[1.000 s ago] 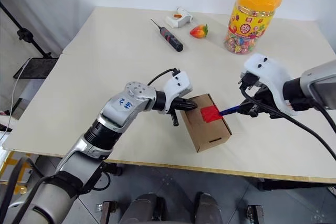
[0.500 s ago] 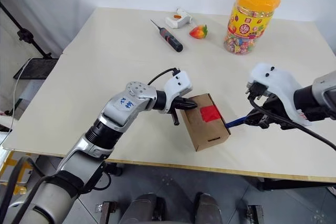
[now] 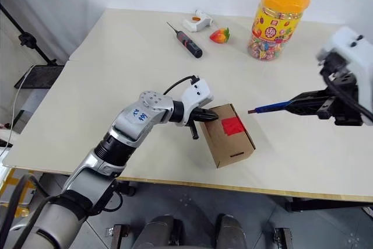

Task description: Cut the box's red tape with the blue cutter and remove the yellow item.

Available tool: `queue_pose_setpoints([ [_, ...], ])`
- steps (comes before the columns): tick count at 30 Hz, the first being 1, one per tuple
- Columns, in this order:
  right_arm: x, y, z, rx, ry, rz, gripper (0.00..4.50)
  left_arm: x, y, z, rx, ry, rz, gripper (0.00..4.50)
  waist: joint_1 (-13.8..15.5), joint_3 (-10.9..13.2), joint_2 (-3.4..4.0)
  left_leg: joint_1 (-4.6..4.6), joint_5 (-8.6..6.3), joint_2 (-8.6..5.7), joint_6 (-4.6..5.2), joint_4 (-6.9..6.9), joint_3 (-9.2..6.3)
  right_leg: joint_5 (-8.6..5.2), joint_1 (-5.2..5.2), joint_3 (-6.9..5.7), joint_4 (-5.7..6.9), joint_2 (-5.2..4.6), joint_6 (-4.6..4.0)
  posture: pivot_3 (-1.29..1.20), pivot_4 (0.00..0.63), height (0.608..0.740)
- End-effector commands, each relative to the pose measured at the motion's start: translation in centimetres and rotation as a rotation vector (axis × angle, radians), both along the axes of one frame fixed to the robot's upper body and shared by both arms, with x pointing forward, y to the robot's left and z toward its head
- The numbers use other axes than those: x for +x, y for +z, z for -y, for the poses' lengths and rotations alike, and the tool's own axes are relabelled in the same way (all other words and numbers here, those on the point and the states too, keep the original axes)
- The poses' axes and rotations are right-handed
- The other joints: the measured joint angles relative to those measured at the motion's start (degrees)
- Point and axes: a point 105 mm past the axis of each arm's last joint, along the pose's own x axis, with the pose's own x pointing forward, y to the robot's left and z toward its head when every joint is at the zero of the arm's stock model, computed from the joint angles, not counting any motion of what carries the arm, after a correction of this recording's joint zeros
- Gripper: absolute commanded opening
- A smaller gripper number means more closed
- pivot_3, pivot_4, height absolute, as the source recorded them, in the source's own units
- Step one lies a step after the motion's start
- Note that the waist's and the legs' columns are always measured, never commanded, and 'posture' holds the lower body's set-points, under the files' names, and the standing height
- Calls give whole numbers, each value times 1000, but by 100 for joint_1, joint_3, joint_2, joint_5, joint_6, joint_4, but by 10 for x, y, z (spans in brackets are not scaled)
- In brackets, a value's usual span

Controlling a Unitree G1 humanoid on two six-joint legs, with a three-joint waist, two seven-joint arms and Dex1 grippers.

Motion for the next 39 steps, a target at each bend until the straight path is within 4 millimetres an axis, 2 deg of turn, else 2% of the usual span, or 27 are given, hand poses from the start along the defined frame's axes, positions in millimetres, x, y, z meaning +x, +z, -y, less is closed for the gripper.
queue_pose_setpoints([
  [1,7,1,27,90,-120,146,156,0,-30,-9,81,46,-70,0,3,-12,-19,0,0,0,0,-1,0,0,1,-2,0,1,0,0,150,740],
  [5,9,-56,64,200,-265,132,156,-2,-24,-5,44,21,-66,0,35,-26,-40,-2,1,-3,2,-2,-7,1,4,-9,1,5,2,0,150,740],
  [10,18,-115,102,332,-474,176,156,-5,-16,-2,-2,3,-60,0,-2,-43,-9,11,6,-12,9,-9,13,4,4,11,1,4,9,0,150,740],
  [13,25,-131,112,381,-545,210,156,-5,-7,-3,-39,0,-46,0,-40,-42,-5,35,9,-7,5,-12,13,4,26,12,-5,8,8,0,150,740],
  [15,27,-132,113,395,-557,222,883,-3,-1,-5,-57,8,-33,0,-72,-39,19,33,9,-7,4,-12,14,4,22,17,-4,7,8,0,150,740],
  [16,27,-133,113,398,-559,224,1110,-2,1,-6,-62,10,-29,0,-77,-41,25,31,9,-8,4,-13,14,4,19,18,-4,6,8,0,150,740],
  [20,27,-127,119,364,-563,253,2440,2,19,-13,-90,7,10,0,-104,-40,25,29,10,-7,3,-19,12,4,16,14,-5,8,8,0,150,740],
  [23,28,-116,125,322,-565,282,3505,5,30,-22,-99,26,24,0,-130,-40,26,24,11,-8,5,-21,15,4,10,16,-4,8,8,0,150,740],
  [26,33,-100,117,233,-499,297,4472,6,40,-37,-87,42,40,0,-137,-39,26,19,11,-8,5,-25,20,4,-1,21,-2,8,8,0,150,740],
  [29,43,-88,84,124,-342,250,4472,-5,39,-60,-27,27,13,0,-190,-32,32,19,12,-7,4,-33,29,4,-10,30,0,8,9,0,150,740],
  [30,47,-85,71,92,-283,248,4472,-11,32,-67,-1,15,-10,0,-228,-31,34,24,14,-6,2,-43,35,4,-12,35,-1,9,8,0,150,740],
  [33,58,-84,52,16,-203,209,4472,-22,16,-80,22,14,-76,0,-249,-30,34,28,17,1,-6,-53,29,1,-11,27,-2,14,3,0,150,740],
  [36,64,-94,31,-43,-115,95,3877,-30,-1,-85,19,29,-124,0,-216,-21,29,23,17,-4,-4,-48,26,1,-12,28,-3,9,3,0,150,740],
  [39,78,-92,15,-58,-67,91,2852,-33,-11,-81,-15,45,-149,0,-135,-15,22,12,18,-4,-3,-38,18,1,-12,23,-8,8,3,0,150,740],
])
